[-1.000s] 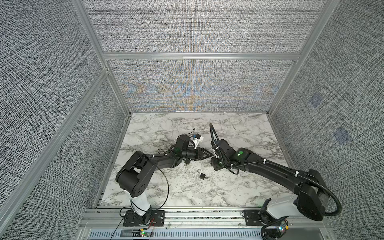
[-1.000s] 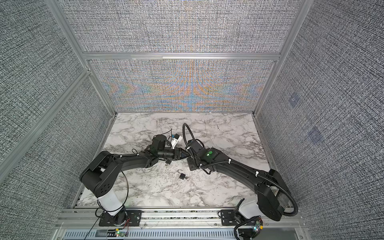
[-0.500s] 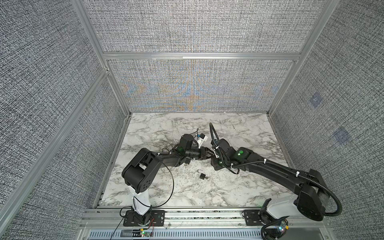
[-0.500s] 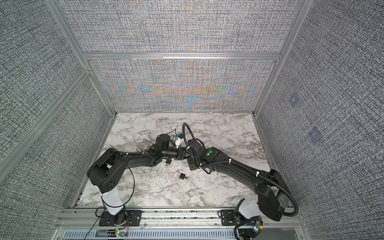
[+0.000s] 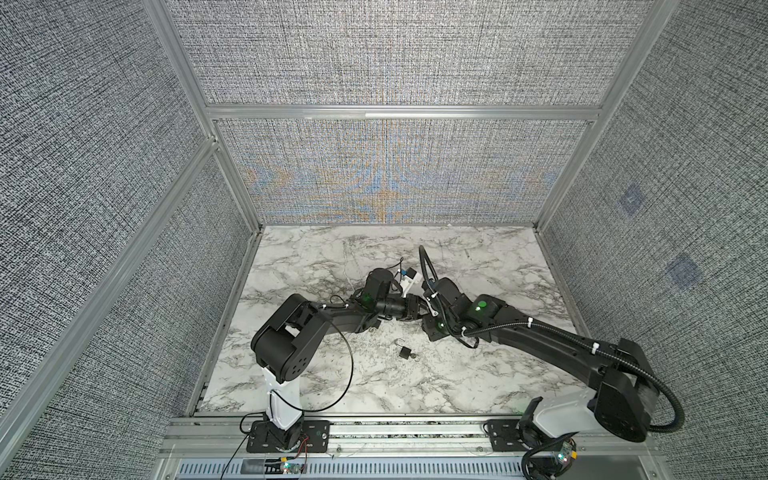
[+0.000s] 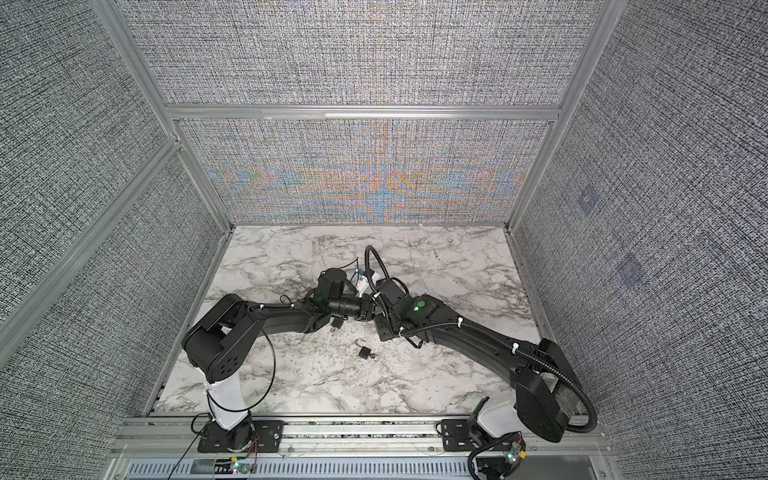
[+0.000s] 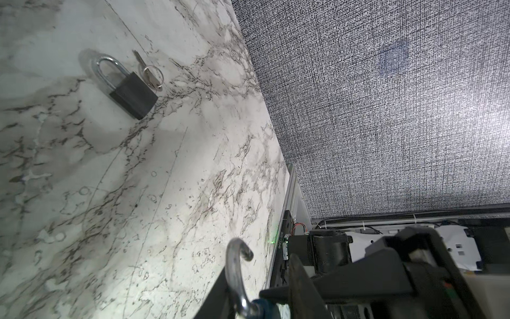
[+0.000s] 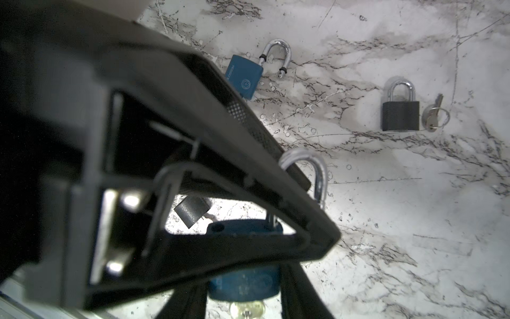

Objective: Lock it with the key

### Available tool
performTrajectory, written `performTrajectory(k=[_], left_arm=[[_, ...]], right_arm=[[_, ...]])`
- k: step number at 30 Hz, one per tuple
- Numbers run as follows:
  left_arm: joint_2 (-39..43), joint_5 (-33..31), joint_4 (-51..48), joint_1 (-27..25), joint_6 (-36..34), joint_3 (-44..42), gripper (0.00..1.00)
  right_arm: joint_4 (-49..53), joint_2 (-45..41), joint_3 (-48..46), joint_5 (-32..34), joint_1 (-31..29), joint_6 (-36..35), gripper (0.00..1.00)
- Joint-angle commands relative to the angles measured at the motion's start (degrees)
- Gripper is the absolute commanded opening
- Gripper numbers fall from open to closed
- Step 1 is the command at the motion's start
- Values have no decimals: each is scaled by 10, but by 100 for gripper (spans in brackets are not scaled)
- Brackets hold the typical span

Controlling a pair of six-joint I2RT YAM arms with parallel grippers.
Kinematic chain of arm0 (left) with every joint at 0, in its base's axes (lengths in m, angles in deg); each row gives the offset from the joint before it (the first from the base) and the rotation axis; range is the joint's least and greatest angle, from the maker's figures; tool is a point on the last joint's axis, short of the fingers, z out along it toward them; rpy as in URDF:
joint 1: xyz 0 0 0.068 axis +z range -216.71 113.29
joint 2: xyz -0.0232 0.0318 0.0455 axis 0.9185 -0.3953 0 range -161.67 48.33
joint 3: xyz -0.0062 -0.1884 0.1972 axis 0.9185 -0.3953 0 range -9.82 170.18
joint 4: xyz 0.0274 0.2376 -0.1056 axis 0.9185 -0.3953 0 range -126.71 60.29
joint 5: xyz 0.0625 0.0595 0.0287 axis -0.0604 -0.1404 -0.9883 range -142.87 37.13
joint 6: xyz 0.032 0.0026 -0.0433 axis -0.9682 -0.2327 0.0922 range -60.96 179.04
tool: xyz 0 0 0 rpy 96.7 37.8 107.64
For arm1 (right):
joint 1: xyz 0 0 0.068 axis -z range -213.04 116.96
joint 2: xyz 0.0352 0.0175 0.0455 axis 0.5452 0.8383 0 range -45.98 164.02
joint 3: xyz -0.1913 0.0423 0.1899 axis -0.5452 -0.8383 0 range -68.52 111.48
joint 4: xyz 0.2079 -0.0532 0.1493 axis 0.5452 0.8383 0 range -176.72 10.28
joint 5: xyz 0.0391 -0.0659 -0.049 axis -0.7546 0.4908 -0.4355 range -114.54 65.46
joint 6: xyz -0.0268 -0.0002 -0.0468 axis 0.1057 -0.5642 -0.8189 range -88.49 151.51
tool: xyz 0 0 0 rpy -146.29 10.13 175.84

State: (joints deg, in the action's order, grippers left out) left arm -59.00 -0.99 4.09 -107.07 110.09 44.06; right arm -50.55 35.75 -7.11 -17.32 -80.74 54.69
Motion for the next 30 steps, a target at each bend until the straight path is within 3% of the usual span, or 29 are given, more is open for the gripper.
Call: performTrajectory(k=[1, 5, 12, 17, 23, 30], left_arm=[[-4, 16, 25, -2, 0, 4, 30], [-7, 16, 25, -4, 3, 5, 23], [-13, 15, 27, -5, 5, 7, 0], [-12, 10, 30, -5, 7, 4, 0], [-10, 2, 97, -5, 51, -13, 0], [-7, -28, 139, -5, 81, -26, 0]], right_arm=[[-3, -2, 6, 4, -1, 1, 32], [-2, -2, 7, 4, -2, 1, 32], [-5, -3, 8, 2, -2, 3, 32], [-7, -4, 6, 1, -2, 5, 33], [-23, -14, -10, -9, 0, 13, 50], [-59, -60, -47, -33, 14, 40, 54]])
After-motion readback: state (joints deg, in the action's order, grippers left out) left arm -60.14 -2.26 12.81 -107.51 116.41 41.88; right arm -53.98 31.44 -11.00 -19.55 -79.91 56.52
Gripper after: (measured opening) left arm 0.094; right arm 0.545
